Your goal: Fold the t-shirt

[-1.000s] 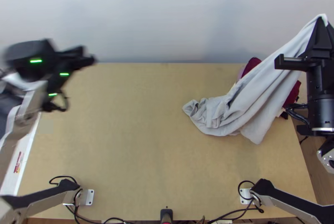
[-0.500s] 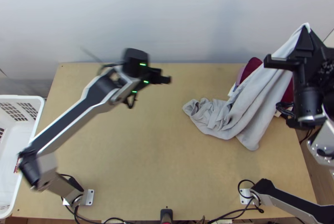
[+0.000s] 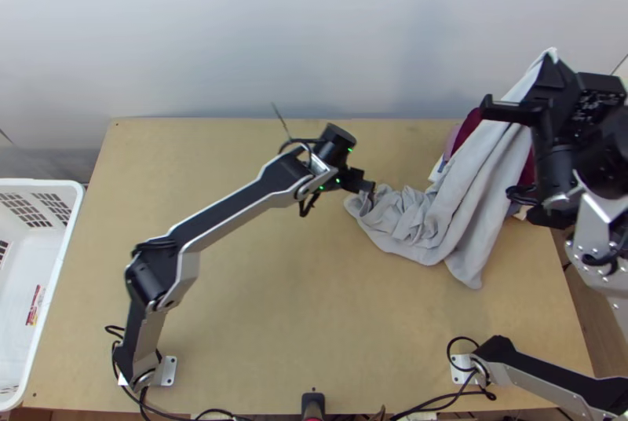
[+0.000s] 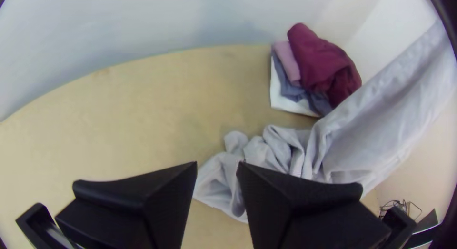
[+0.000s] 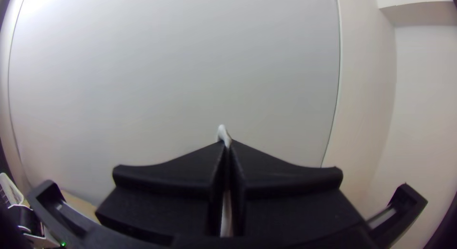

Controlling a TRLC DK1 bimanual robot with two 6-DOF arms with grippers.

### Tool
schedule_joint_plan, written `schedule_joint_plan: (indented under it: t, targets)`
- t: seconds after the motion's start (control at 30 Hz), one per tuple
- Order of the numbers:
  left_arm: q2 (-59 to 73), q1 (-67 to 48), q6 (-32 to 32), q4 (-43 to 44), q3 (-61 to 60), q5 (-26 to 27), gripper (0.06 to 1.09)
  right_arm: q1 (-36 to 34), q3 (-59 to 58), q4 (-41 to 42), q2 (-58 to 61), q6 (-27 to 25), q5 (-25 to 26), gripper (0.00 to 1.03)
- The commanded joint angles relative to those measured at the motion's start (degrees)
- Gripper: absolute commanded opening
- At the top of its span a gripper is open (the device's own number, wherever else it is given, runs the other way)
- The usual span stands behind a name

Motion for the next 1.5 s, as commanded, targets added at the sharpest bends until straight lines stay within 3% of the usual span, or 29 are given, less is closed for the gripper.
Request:
schedule_joint_plan:
  t: [0.0, 0.13, 0.2, 0.43, 0.8, 1.0, 1.47]
  targets:
    - [4.9, -0.9, 0.0, -1.3, 1.9, 2.8, 0.54, -0.6, -1.4, -0.5, 0.5, 1.9, -0.2, 0.03]
    - [6.7, -1.2, -0.1, -2.3, 3.3, 3.1, 0.54, -0.8, -1.9, -0.4, 0.5, 2.3, -0.3, 0.03]
    - [7.8, -1.5, -0.1, -2.3, 3.9, 3.1, 0.60, -0.8, -2.2, -0.4, 0.4, 2.3, -0.4, 0.03]
    - [12.1, -2.8, -0.5, -5.3, 10.6, 3.0, 0.65, -1.0, -3.8, -0.4, -0.9, 2.3, -0.5, 0.03]
    - [16.8, -3.1, -0.1, -7.8, 13.5, 2.5, 0.63, -1.2, -4.2, -0.5, -1.8, 2.3, -0.5, 0.03]
    - [17.5, -2.6, 0.3, -6.8, 13.5, 1.1, 0.09, -1.2, -4.3, -0.6, -1.9, 2.3, -0.5, 0.03]
    - [5.3, 5.3, -1.9, -7.8, 13.1, 0.1, 0.10, -0.2, -0.9, -0.5, -0.2, 2.1, -0.5, 0.03]
